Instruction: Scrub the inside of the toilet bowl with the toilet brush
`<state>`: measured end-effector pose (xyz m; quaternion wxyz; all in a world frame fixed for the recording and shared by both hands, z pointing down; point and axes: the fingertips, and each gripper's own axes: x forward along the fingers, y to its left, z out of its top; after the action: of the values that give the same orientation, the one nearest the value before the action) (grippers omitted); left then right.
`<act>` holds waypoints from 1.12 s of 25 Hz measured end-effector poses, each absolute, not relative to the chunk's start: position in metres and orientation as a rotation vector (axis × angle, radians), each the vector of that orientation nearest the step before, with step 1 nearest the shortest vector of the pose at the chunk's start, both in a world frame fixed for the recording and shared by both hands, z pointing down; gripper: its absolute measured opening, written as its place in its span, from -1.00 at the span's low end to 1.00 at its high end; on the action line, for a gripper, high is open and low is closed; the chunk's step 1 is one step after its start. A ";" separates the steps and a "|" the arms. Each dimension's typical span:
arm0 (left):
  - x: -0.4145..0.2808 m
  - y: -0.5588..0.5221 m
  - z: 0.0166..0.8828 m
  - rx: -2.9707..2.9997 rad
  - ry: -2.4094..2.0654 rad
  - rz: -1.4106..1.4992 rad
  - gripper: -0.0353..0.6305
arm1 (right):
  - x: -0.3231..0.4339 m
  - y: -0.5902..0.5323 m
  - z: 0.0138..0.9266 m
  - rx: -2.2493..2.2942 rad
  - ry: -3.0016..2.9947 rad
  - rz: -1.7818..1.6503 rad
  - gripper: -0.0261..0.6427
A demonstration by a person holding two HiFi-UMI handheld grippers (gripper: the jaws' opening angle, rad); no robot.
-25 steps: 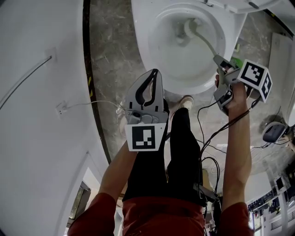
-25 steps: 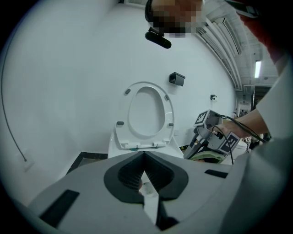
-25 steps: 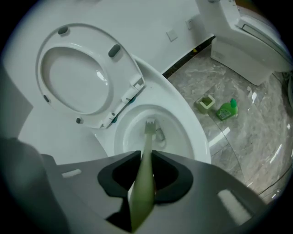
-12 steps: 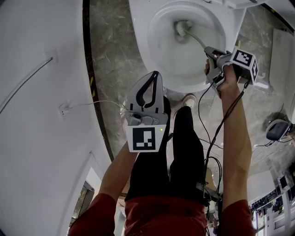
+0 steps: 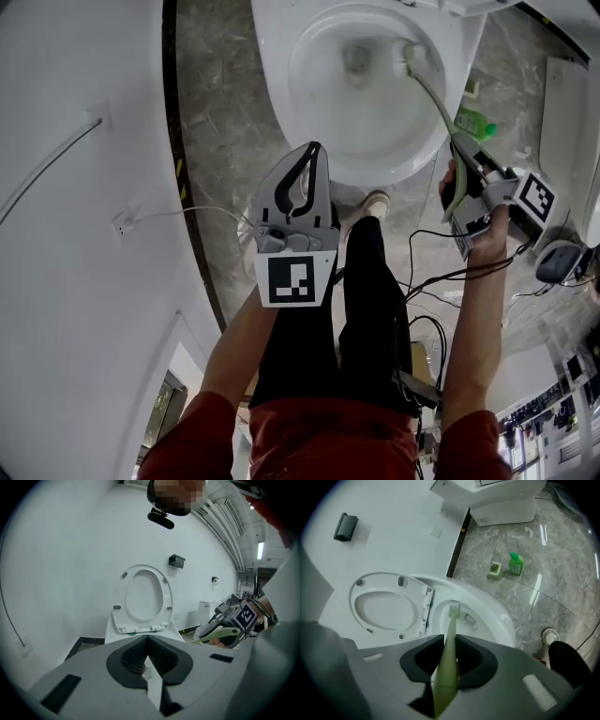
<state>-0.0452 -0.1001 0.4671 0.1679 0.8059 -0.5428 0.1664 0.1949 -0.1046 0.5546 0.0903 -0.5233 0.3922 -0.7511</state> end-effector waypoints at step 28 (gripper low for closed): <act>-0.020 -0.091 0.462 2.282 -1.547 0.430 -0.88 | 0.166 -0.099 0.591 -2.168 2.790 -1.622 -0.66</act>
<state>-0.0197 -0.0912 0.4619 0.1749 0.8052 -0.5459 0.1517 0.1663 -0.0991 0.5912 -0.3645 -0.5192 0.6683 -0.3885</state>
